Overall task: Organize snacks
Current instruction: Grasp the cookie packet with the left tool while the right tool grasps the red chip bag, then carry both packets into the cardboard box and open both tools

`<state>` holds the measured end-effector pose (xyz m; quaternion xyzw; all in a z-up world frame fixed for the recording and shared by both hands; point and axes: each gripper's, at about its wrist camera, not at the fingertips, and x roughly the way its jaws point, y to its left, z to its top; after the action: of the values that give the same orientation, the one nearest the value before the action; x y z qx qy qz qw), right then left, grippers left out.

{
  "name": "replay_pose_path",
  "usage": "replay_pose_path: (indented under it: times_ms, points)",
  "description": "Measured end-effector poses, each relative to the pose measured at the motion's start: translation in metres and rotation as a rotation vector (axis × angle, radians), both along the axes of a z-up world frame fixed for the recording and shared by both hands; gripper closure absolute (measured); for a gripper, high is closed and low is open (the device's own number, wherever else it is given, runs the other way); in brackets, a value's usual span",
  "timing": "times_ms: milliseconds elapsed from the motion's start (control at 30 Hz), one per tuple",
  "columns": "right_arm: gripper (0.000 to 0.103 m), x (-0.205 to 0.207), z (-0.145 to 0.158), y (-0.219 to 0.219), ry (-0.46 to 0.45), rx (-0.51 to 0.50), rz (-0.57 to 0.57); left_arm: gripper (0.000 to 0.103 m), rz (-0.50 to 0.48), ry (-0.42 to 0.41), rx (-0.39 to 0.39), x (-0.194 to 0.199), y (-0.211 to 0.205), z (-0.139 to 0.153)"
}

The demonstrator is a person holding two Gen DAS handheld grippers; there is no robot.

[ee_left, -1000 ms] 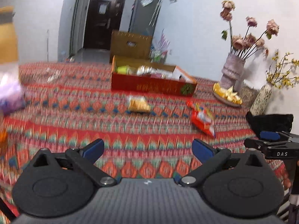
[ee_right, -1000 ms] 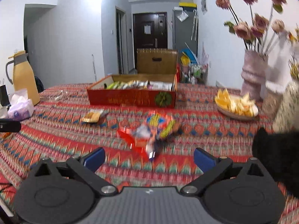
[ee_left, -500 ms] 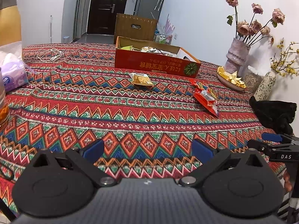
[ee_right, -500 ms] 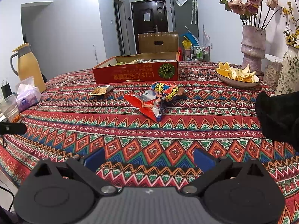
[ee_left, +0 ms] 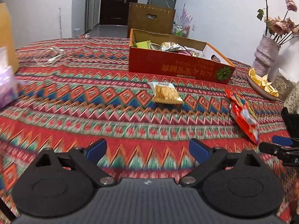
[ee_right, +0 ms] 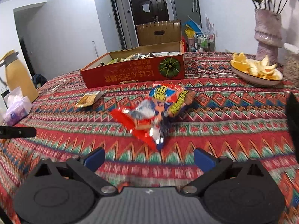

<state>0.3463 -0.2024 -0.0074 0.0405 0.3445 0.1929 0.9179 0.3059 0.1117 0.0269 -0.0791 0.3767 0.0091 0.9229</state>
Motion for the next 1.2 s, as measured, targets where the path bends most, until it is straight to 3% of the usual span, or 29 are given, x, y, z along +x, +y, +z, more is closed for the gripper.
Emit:
replay_pose_path:
  times_ms: [267,433,567,767,867,933,1067,1200]
  points:
    - [0.002,0.077,-0.012,0.019,0.042,0.044,0.022,0.012,-0.109,0.022,0.044,0.083,-0.024,-0.018]
    - [0.003,0.104,-0.015,0.042,-0.021,-0.055,0.03,0.025,-0.122,0.037,0.087,0.123,-0.035,-0.035]
    - [0.002,0.122,-0.012,0.044,-0.031,-0.047,0.013,0.033,-0.099,-0.003,0.112,0.136,-0.039,-0.039]
    - [0.002,0.145,-0.006,0.03,0.026,0.099,-0.051,0.056,-0.085,-0.047,0.12,0.143,-0.043,-0.04]
    - [0.003,0.153,-0.009,0.041,-0.008,0.005,-0.088,0.061,-0.098,-0.057,0.124,0.142,-0.043,-0.041]
    - [0.008,0.152,-0.014,0.048,-0.026,-0.062,-0.081,0.062,-0.105,-0.057,0.124,0.141,-0.043,-0.04]
    - [0.034,0.142,-0.021,0.06,-0.061,-0.186,-0.029,0.062,-0.106,-0.041,0.102,0.134,-0.041,-0.035]
    - [0.049,0.125,-0.014,0.059,-0.07,-0.198,-0.004,0.062,-0.091,-0.073,0.073,0.108,-0.038,-0.019]
